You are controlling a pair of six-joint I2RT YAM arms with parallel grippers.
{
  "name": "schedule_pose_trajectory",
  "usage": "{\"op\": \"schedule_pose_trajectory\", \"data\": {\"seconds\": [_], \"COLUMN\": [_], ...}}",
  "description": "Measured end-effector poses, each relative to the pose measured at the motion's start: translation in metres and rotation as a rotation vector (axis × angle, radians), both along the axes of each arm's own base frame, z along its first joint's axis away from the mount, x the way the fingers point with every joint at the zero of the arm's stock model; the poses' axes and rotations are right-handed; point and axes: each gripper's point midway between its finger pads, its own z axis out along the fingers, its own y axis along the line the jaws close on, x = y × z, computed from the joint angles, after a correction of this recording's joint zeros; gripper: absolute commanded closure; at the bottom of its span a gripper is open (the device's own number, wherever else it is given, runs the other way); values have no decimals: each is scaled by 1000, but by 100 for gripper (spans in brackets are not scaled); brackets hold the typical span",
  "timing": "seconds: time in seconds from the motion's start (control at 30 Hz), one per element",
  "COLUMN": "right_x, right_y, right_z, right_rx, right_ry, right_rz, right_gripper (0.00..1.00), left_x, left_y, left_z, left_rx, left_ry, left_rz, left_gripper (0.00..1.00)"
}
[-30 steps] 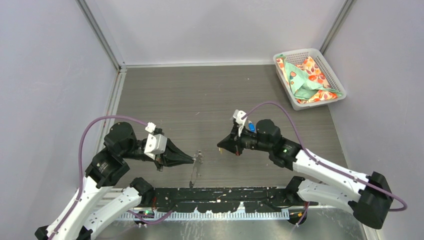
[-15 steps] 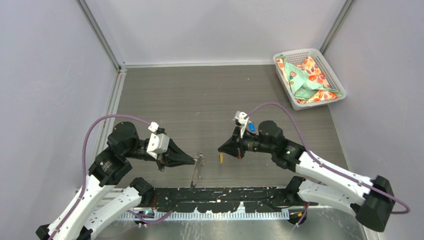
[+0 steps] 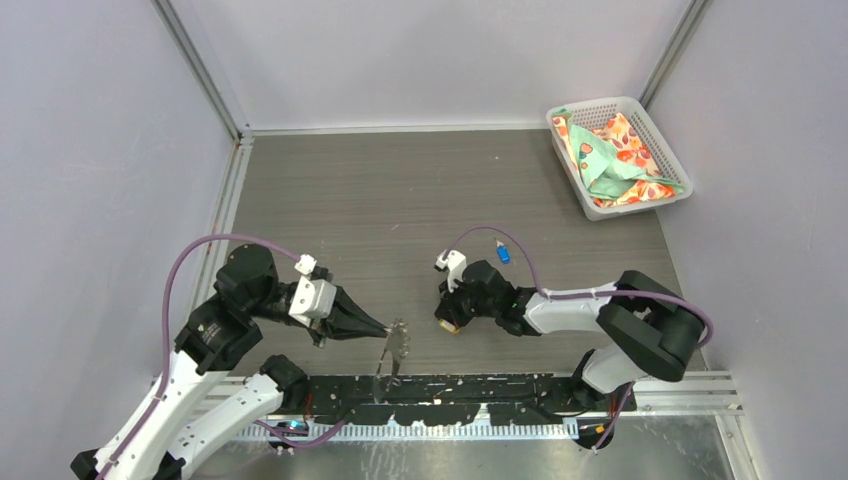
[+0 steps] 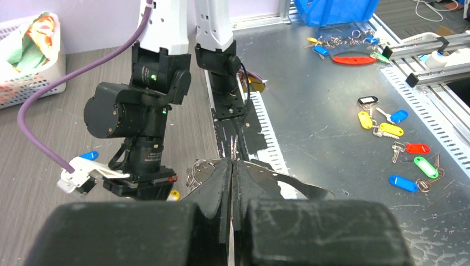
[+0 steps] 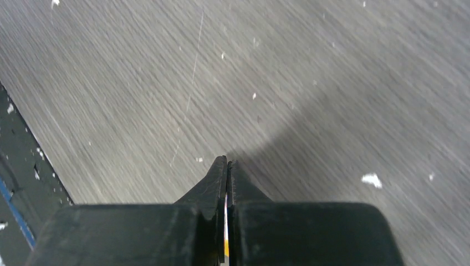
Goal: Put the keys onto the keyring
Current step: Place the key at the center of the board.
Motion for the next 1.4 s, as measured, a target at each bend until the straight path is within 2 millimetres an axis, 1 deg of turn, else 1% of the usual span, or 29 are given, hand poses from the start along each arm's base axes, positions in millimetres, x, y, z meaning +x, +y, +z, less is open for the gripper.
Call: {"op": "schedule_pose_trajectory", "data": {"seconds": [0.1, 0.17, 0.27, 0.37, 0.5, 0.6, 0.63, 0.67, 0.7, 0.73, 0.8, 0.83, 0.9, 1.0, 1.03, 1.07, 1.1, 1.17, 1.2, 1.23, 1.27, 1.3, 1.33, 1.37, 1.4], "right_x": [9, 11, 14, 16, 14, 13, 13, 12, 12, 11, 12, 14, 20, 34, 37, 38, 38, 33, 29, 25, 19, 14, 10, 6, 5], "right_y": [14, 21, 25, 24, 18, 16, 16, 15, 13, 11, 5, 0, -8, -18, -20, -21, -24, -28, -31, -32, -32, -32, -31, -30, -27], "right_z": [1, 1, -1, 1, 10, 20, 22, 24, 25, 26, 32, 42, 68, 114, 125, 130, 130, 117, 107, 98, 90, 83, 77, 71, 65], "right_rx": [35, 43, 34, 26, 15, 21, 22, 23, 18, 10, -6, -9, 19, 103, 131, 150, 160, 127, 96, 67, 48, 36, 24, 8, -9], "right_ry": [-44, -57, -69, -83, -94, -100, -99, -98, -93, -90, -93, -107, -127, -139, -136, -127, -104, -46, -14, 13, 36, 56, 73, 88, 103], "right_rz": [-4, -2, -8, -17, -21, -21, -23, -26, -33, -41, -62, -87, -167, -319, -355, -382, -411, -443, -450, -444, -427, -408, -392, -377, -364], "right_gripper": [89, 80, 69, 49, 45, 43, 41, 34, 9, 1, 0, 0, 0, 0, 0, 0, 0, 0, 1, 4, 9, 19, 33, 42, 44], "left_x": [-1, -2, -4, -4, -5, -5, -5, -5, -5, -5, -5, -5, -5, -5, -5, -5, -5, -5, -4, -4, -4, -4, -4, -4, -4], "left_y": [1, 1, 2, 3, 3, 3, 3, 3, 3, 4, 4, 4, 4, 4, 4, 4, 4, 4, 4, 4, 4, 4, 4, 4, 4], "left_z": [-1, -1, -1, -1, -1, -1, -1, -1, -1, -1, 0, 2, 4, 5, 5, 5, 5, 5, 5, 5, 5, 5, 5, 5, 5], "left_rx": [5, 6, 8, 8, 6, 6, 6, 6, 6, 7, 6, 3, -1, -2, -2, -2, -2, -2, -2, -2, -1, -1, -1, -1, -1], "left_ry": [6, 7, 9, 9, 7, 7, 7, 7, 7, 8, 6, 2, -3, -5, -5, -5, -5, -5, -5, -6, -6, -5, -4, -4, -3], "left_rz": [-3, -3, -3, -3, -3, -3, -3, -3, -3, -2, -1, 0, 2, 2, 3, 3, 3, 6, 7, 9, 10, 11, 11, 12, 12], "left_gripper": [100, 100, 100, 100, 100, 100, 100, 100, 100, 100, 100, 100, 100, 100, 100, 100, 100, 100, 100, 100, 100, 100, 100, 100, 100]}}
